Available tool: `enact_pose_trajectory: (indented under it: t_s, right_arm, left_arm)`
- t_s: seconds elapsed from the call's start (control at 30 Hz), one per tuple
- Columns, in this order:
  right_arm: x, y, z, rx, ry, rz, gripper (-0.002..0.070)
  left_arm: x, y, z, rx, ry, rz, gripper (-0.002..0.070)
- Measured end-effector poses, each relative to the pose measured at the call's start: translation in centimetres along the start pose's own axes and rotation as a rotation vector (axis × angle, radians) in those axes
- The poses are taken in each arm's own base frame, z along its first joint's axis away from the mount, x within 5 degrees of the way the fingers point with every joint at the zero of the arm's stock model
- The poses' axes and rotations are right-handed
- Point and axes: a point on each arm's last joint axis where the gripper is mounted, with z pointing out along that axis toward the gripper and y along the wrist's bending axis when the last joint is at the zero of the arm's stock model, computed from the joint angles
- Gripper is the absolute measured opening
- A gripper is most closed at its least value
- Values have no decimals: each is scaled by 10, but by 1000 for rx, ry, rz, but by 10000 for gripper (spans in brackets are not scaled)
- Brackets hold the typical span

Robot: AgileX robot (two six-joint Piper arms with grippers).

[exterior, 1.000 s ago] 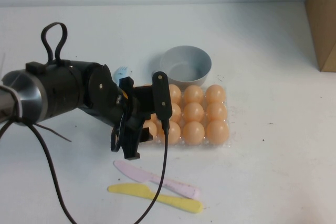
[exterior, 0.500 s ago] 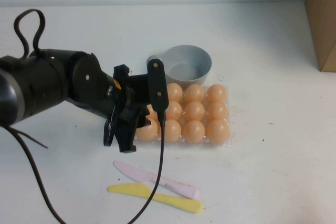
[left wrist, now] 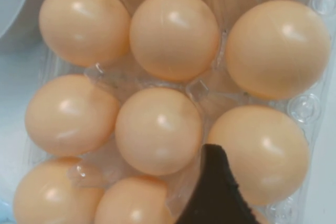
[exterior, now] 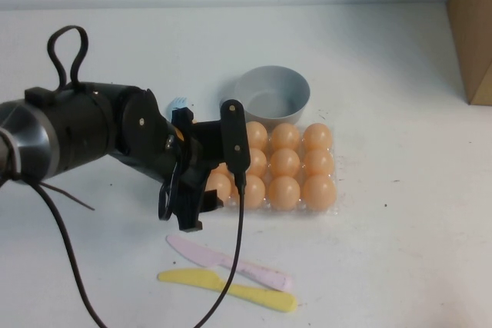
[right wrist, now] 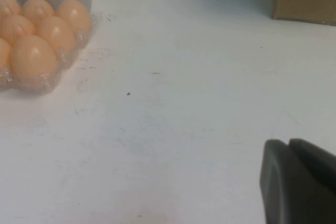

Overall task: Take an egg out of the egg box
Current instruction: Pick up the egg from the plastic box

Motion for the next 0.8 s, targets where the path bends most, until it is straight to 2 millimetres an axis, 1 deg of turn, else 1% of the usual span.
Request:
enact_pose_trajectory:
  t_s: [0.13, 0.27, 0.6, 0.7, 0.8]
  right_arm:
    - [0, 0, 0, 0, 0, 0, -18]
    - [0, 0, 0, 0, 0, 0, -18]
    - [0, 0, 0, 0, 0, 0, -18]
    - [0, 0, 0, 0, 0, 0, -18]
    - [0, 0, 0, 0, 0, 0, -18]
  left_arm:
    - [1, 0, 6, 0, 3, -2, 438]
    - [2, 0, 12, 6, 9, -3, 428]
    - [3, 1, 19, -2, 9, -5, 412]
    - [3, 1, 19, -5, 7, -5, 382]
    - [2, 1, 19, -8, 6, -5, 321]
